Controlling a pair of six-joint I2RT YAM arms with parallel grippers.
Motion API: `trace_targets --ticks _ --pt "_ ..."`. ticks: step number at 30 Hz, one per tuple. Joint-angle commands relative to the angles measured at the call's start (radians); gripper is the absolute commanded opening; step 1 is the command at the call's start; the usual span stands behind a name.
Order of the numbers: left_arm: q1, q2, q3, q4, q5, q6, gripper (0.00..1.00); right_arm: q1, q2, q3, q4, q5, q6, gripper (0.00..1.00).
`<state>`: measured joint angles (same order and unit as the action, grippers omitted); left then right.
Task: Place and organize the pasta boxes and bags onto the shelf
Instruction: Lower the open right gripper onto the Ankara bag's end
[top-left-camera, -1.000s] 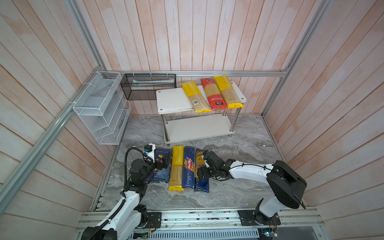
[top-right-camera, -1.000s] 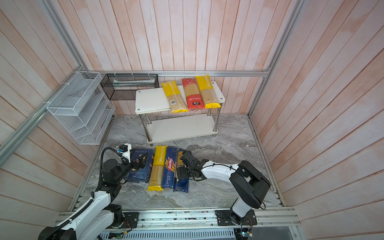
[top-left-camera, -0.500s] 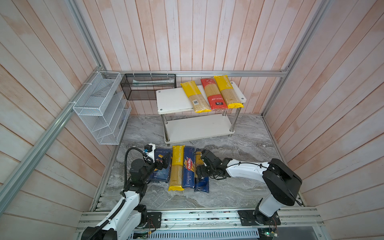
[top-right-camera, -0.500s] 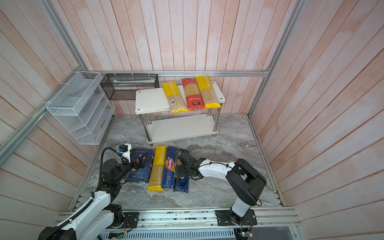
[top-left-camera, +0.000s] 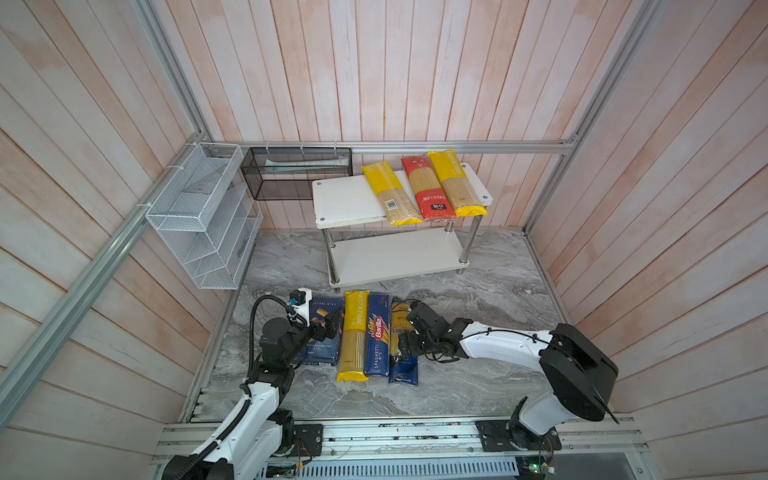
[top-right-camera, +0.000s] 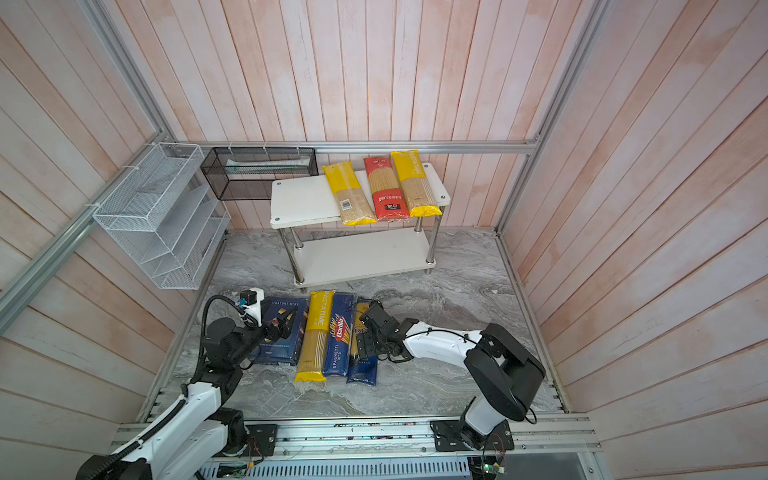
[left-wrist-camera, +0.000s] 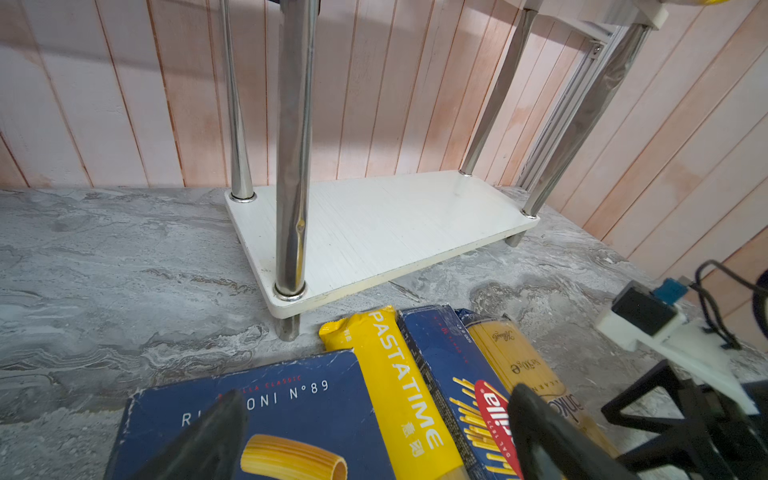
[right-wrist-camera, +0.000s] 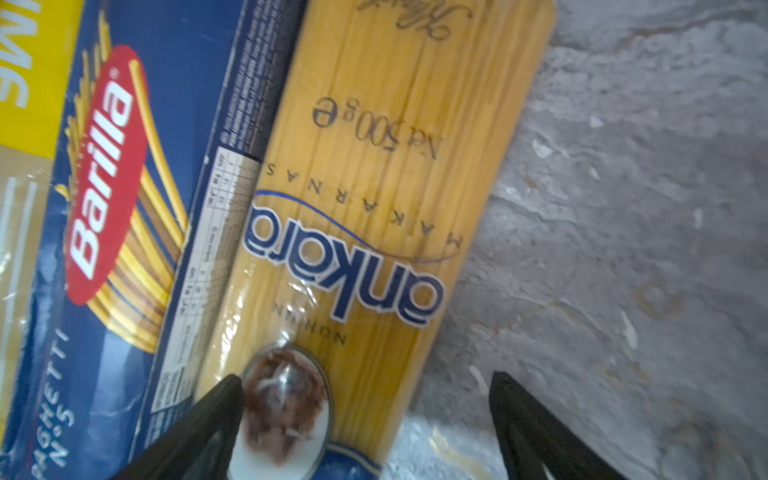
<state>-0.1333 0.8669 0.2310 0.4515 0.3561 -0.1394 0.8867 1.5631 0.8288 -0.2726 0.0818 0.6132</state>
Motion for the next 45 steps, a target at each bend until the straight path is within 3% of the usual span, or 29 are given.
trace_targets --ticks 1,4,8,17,23,26,33,45 --pt "0.000 0.035 0.041 0.012 0.052 0.004 1.00 -0.009 -0.053 -0.008 -0.051 0.031 0.028 0.94" --pt "-0.001 0.067 0.068 -0.011 0.137 -0.053 1.00 -0.009 -0.089 -0.027 -0.005 0.006 0.025 0.94" --pt "-0.002 0.059 -0.014 0.080 0.279 -0.161 1.00 -0.009 -0.088 -0.034 0.019 -0.018 0.019 0.94" --pt "-0.003 0.022 -0.086 0.107 0.210 -0.151 1.00 -0.003 -0.061 -0.054 0.049 -0.006 0.027 0.94" --pt "-0.003 0.021 -0.087 0.105 0.210 -0.151 1.00 -0.001 -0.039 -0.050 0.064 -0.018 0.037 0.94" --pt "-0.002 0.020 -0.089 0.112 0.221 -0.149 1.00 0.016 -0.028 -0.048 0.077 0.036 0.039 0.94" --pt "-0.003 0.009 -0.091 0.104 0.217 -0.144 1.00 0.020 0.031 0.041 0.028 0.034 0.012 0.94" --pt "-0.004 0.010 -0.092 0.105 0.210 -0.145 1.00 0.045 0.089 0.050 0.041 0.002 0.008 0.94"
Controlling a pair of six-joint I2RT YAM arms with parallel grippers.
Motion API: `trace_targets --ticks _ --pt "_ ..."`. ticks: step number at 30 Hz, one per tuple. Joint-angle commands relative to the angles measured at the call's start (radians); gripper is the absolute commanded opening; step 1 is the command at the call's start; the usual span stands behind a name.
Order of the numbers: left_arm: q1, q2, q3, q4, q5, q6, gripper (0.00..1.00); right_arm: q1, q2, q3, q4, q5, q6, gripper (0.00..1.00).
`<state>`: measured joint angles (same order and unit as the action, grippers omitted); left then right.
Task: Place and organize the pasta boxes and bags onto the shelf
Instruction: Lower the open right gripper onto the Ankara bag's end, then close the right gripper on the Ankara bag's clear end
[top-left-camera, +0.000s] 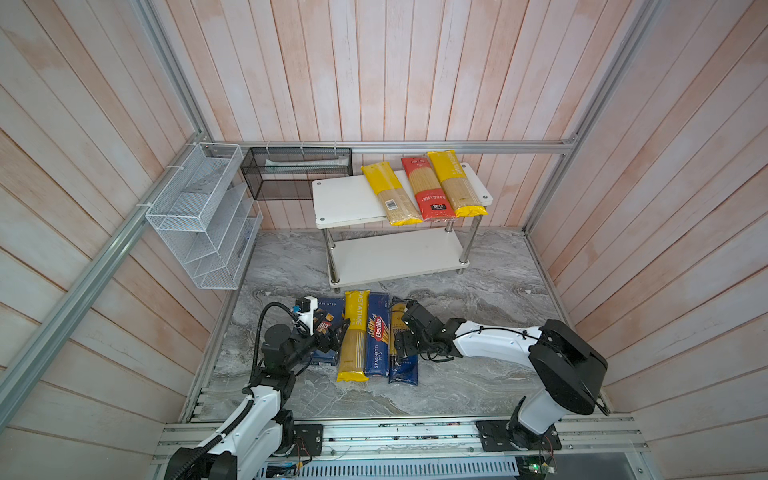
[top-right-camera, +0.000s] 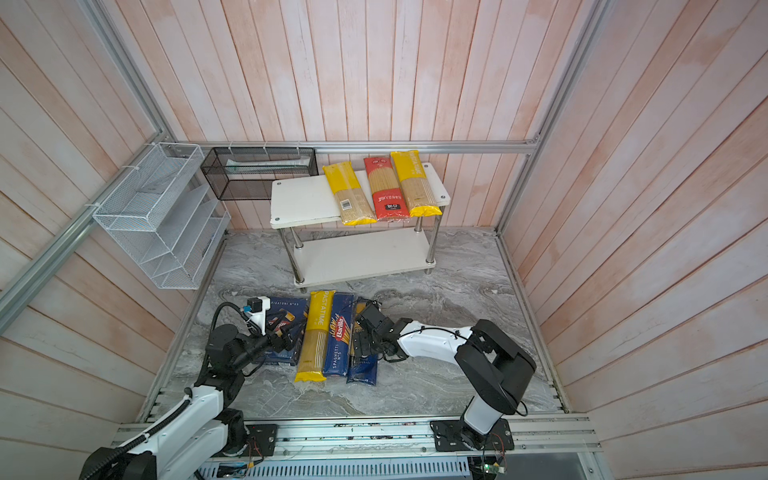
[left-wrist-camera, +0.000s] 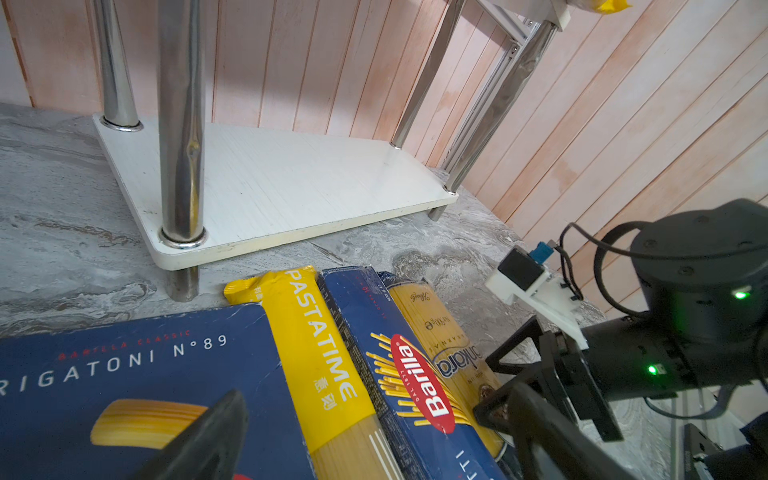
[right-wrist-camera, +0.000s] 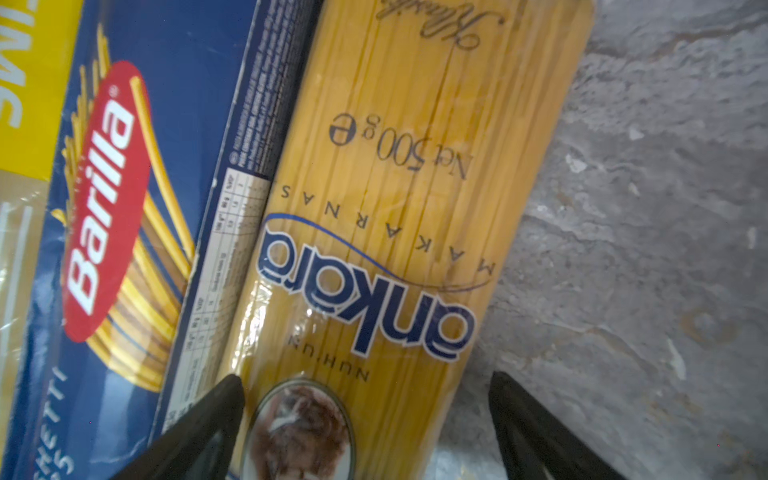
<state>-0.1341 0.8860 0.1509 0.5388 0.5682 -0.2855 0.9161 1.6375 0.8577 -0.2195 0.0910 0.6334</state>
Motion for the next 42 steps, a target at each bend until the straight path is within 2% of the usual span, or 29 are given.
trace_targets --ticks 1,7,10,21,29,34,42 --pt "-0.003 -0.008 -0.011 0.018 0.000 0.002 1.00 0.016 0.015 0.020 -0.013 -0.009 -0.013 0.94" --pt "-0.003 -0.003 -0.009 0.018 0.001 -0.001 1.00 0.012 0.041 0.019 -0.099 0.053 -0.039 0.95" --pt "-0.004 -0.007 -0.010 0.018 0.001 -0.002 1.00 -0.010 0.038 -0.009 -0.102 0.041 -0.050 0.96" --pt "-0.003 -0.001 -0.011 0.024 0.007 -0.005 1.00 -0.124 -0.128 -0.113 -0.079 -0.014 -0.076 0.97" --pt "-0.004 -0.002 -0.012 0.026 0.009 -0.004 1.00 -0.122 -0.228 -0.117 -0.019 -0.082 -0.113 0.97" --pt "-0.005 -0.004 -0.011 0.026 0.014 -0.005 1.00 -0.114 -0.191 -0.063 -0.085 -0.048 -0.091 0.97" --pt "-0.005 -0.021 -0.019 0.017 -0.003 -0.007 1.00 -0.097 -0.173 -0.077 -0.079 -0.041 -0.031 0.97"
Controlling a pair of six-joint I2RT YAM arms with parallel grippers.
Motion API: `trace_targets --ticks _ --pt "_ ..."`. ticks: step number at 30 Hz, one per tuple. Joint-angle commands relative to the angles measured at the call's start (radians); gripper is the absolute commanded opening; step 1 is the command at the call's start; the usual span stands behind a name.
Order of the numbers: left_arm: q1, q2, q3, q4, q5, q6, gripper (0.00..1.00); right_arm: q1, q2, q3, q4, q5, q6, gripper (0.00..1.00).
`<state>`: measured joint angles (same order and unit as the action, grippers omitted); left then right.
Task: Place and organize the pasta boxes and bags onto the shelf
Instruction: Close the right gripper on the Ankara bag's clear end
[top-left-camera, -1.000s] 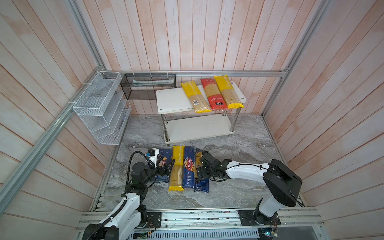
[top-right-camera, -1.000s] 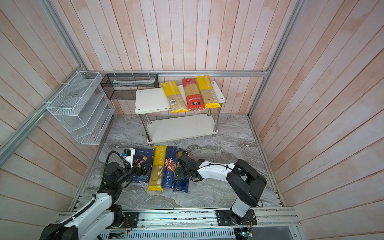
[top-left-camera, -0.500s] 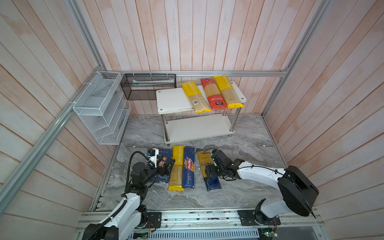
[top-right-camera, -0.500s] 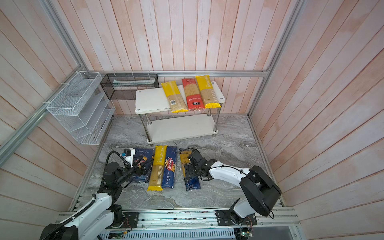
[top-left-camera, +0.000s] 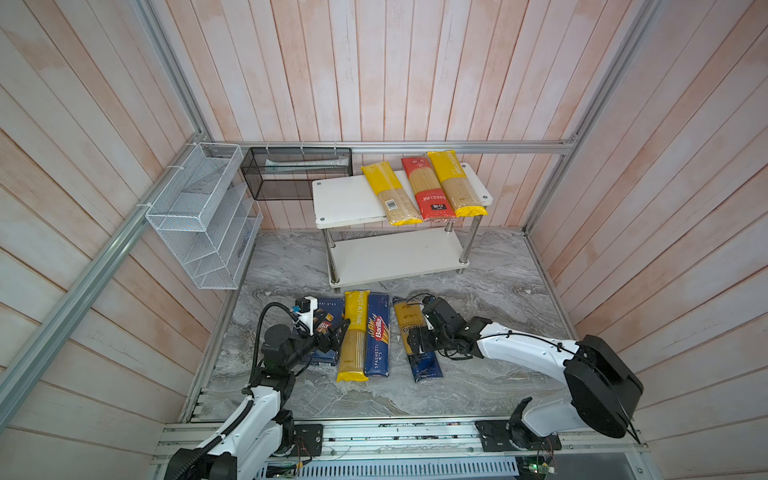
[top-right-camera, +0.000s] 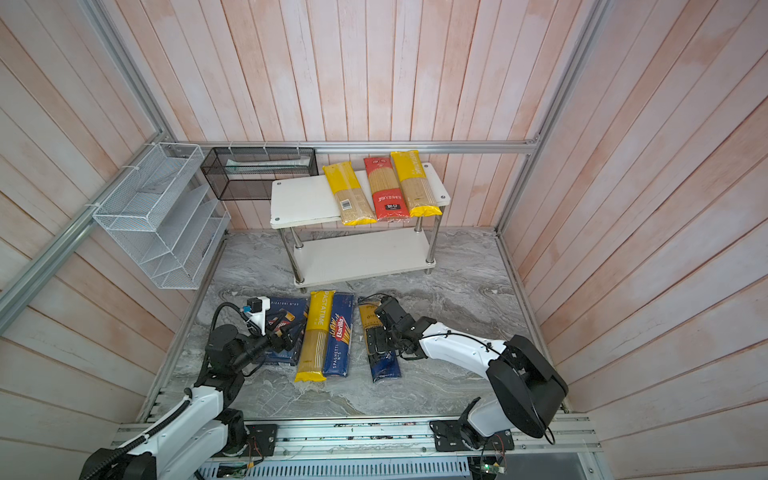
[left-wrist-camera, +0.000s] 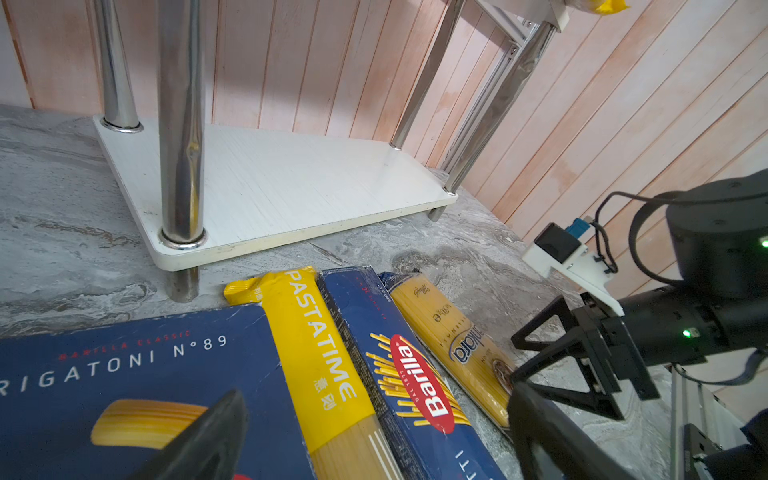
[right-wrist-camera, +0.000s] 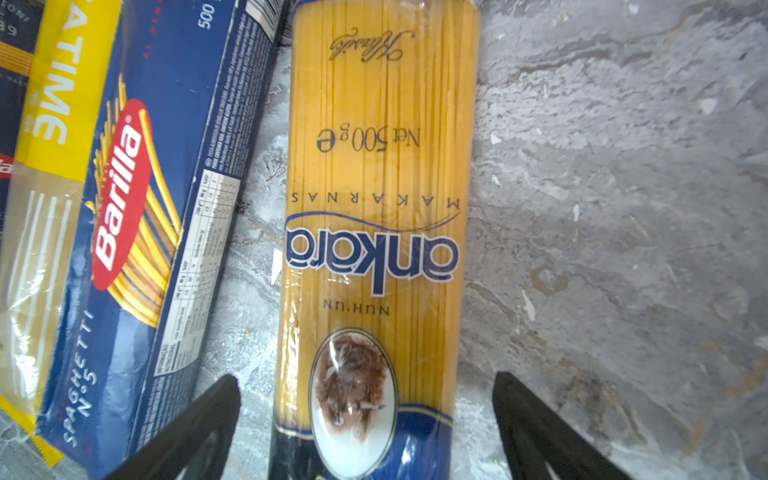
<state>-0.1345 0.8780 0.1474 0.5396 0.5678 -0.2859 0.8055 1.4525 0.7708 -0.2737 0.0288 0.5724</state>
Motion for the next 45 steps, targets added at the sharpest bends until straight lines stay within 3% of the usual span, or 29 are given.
trace_targets --ticks 1,32,45 --pt "-0.004 -0.011 -0.016 0.017 -0.005 -0.006 1.00 0.021 0.017 0.009 -0.022 0.025 0.035 0.97" --pt "-0.007 0.014 -0.005 0.016 0.004 -0.004 1.00 0.066 0.208 0.017 0.037 0.011 0.039 0.96" --pt "-0.006 0.000 -0.009 0.011 -0.003 -0.004 1.00 0.080 0.247 0.023 -0.026 0.095 0.029 0.90"
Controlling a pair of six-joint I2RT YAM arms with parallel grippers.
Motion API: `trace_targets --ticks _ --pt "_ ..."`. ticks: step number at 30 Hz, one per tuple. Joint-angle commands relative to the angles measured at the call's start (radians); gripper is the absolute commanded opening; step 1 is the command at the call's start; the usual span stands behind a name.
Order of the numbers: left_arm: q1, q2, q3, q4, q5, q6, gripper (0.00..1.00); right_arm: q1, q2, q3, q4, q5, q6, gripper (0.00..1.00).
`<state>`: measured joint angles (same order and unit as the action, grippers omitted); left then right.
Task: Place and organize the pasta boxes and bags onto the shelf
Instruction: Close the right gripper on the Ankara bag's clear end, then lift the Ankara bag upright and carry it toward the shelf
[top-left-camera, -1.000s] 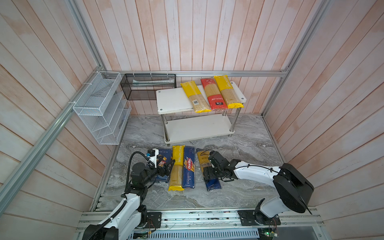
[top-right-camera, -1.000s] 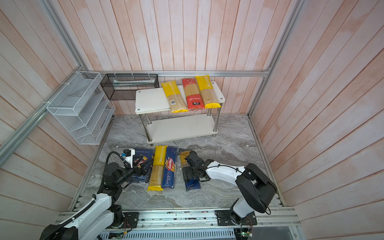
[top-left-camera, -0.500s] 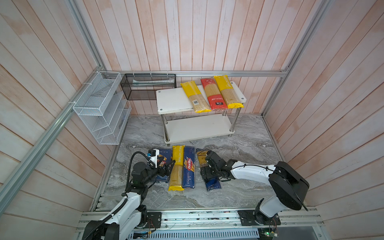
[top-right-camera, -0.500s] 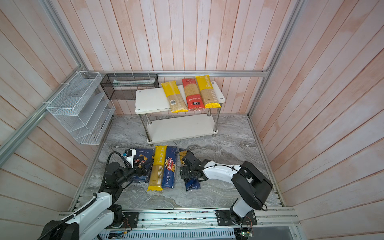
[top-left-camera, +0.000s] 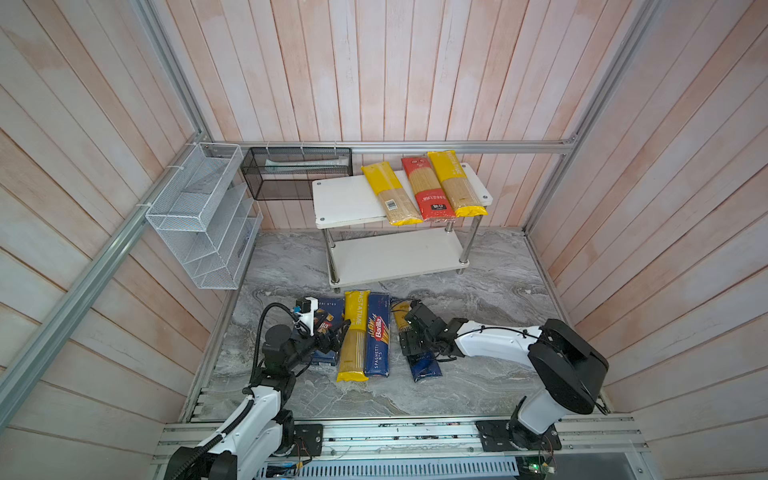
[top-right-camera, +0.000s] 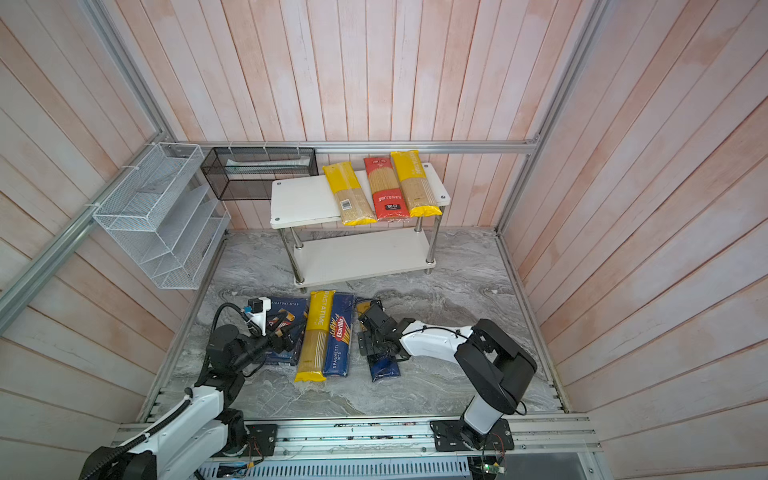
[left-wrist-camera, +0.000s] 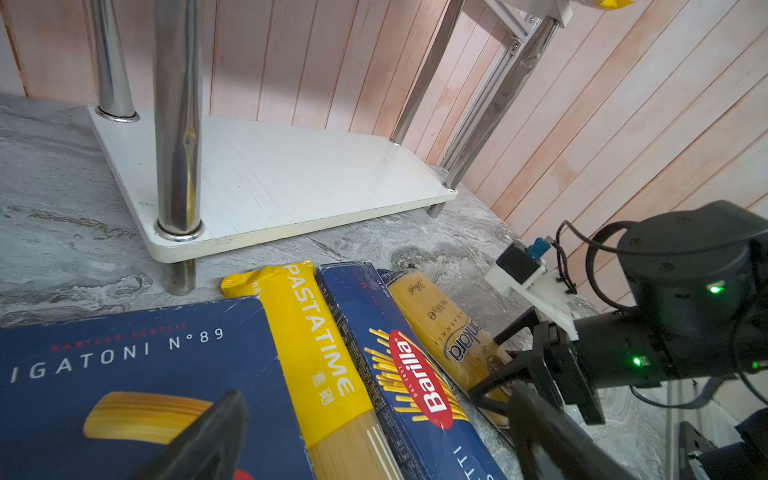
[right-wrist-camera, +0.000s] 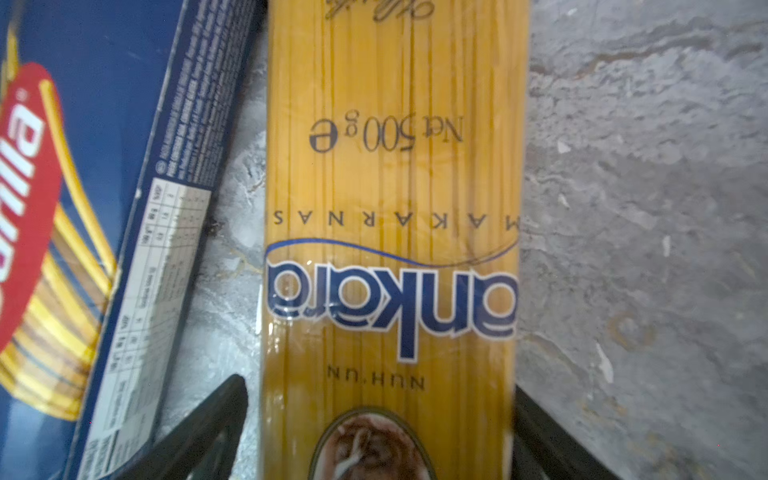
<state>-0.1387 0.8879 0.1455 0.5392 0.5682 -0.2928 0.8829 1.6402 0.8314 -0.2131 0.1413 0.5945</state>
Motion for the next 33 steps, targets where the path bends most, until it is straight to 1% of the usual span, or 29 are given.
trace_targets --ticks 1,4,7,8,13,16,17,19,23,26,28,31,33 --pt "-0.002 -0.011 -0.007 0.010 -0.005 0.002 1.00 0.003 0.064 -0.039 -0.085 -0.019 0.007 0.89" --pt "-0.002 -0.013 -0.006 0.009 -0.008 0.003 1.00 0.005 0.081 -0.034 -0.084 -0.016 0.004 0.85" --pt "-0.001 -0.015 -0.007 0.007 -0.011 0.004 1.00 0.010 0.086 -0.032 -0.078 -0.009 0.007 0.79" --pt "-0.002 -0.014 -0.007 0.007 -0.011 0.003 1.00 0.010 0.084 -0.032 -0.074 -0.010 0.006 0.75" --pt "-0.001 -0.018 -0.006 0.005 -0.011 0.004 1.00 0.014 0.059 -0.030 -0.071 -0.012 0.010 0.67" --pt "-0.002 -0.018 -0.009 0.005 -0.011 0.004 0.99 0.015 0.035 -0.034 -0.063 -0.009 0.012 0.59" --pt "-0.002 -0.018 -0.009 0.005 -0.013 0.004 1.00 0.014 0.028 -0.035 -0.061 -0.009 0.014 0.53" --pt "-0.002 -0.016 -0.008 0.005 -0.014 0.003 1.00 0.014 0.023 -0.038 -0.053 -0.020 0.014 0.47" --pt "-0.002 -0.011 -0.007 0.010 -0.013 0.004 1.00 0.014 0.022 -0.038 -0.043 -0.037 0.016 0.28" --pt "-0.001 -0.014 -0.007 0.008 -0.012 0.004 1.00 0.014 0.008 -0.035 -0.045 -0.042 0.014 0.17" --pt "-0.002 -0.014 -0.007 0.007 -0.012 0.004 1.00 0.015 -0.009 -0.031 -0.044 -0.049 0.012 0.12" --pt "-0.002 -0.015 -0.007 0.008 -0.013 0.004 1.00 0.015 -0.043 -0.025 -0.038 -0.058 0.006 0.10" --pt "-0.002 -0.014 -0.007 0.009 -0.013 0.004 1.00 0.015 -0.069 -0.017 -0.037 -0.065 0.004 0.06"
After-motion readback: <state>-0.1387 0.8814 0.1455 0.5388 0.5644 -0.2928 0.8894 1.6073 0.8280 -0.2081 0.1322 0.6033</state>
